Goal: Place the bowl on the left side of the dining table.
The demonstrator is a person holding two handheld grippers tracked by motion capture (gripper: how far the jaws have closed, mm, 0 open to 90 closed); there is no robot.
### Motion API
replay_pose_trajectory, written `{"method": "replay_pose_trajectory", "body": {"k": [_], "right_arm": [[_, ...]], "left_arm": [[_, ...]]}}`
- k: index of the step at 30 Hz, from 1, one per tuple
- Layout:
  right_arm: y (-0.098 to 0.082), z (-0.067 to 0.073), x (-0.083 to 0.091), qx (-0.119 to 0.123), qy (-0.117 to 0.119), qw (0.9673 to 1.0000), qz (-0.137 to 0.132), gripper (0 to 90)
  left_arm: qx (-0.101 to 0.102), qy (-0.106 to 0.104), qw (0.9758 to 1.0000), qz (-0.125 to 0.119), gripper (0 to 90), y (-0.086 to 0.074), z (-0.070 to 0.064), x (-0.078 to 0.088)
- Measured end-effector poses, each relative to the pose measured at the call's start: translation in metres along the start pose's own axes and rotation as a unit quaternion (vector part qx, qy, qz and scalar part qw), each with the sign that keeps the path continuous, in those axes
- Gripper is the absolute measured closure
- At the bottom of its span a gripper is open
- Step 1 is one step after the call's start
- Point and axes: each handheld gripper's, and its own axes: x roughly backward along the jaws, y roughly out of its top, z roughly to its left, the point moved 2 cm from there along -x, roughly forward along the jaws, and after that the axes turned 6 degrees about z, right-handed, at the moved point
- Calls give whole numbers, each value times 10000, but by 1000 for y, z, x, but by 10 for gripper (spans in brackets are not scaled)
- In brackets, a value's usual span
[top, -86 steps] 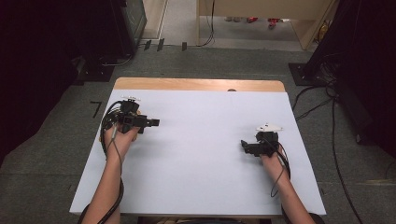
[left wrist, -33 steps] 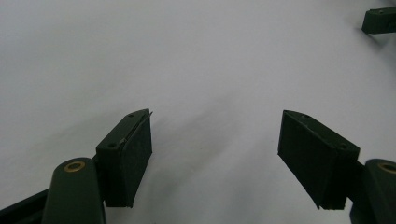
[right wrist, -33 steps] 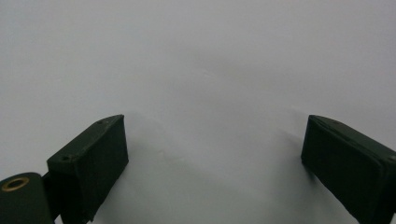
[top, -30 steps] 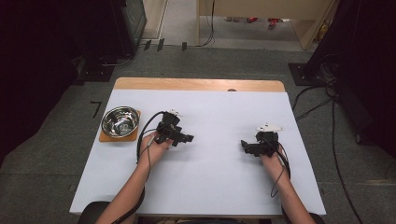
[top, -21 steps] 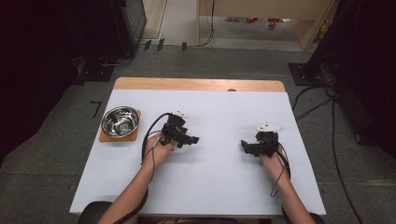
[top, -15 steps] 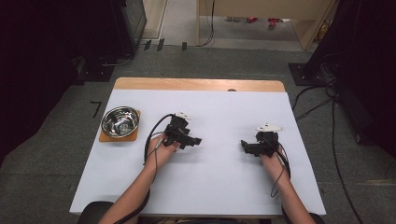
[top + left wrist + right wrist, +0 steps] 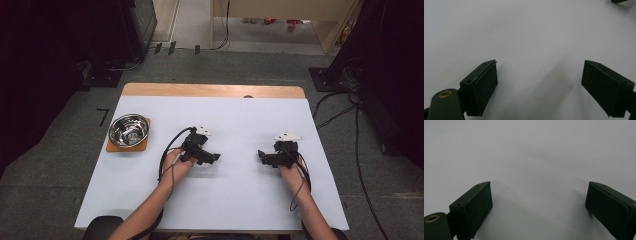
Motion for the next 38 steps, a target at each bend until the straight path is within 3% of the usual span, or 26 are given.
{"method": "replay_pose_trajectory", "body": {"k": [3, 9, 12, 38], "right_arm": [[0, 0, 0, 5, 1, 10000, -3, 68], [0, 0, 0, 7, 2, 10000, -2, 68], [0, 0, 0, 7, 3, 10000, -7, 68], [0, 0, 0, 2, 4, 10000, -5, 68]], "left_arm": [[-144, 123, 9998, 14, 124, -1, -4, -2], [-328, 128, 9990, -274, 24, -8, -8, -7], [-471, 304, 9980, -304, 14, -11, -12, -9], [-497, 284, 9978, -336, 0, -11, -12, -10]]}}
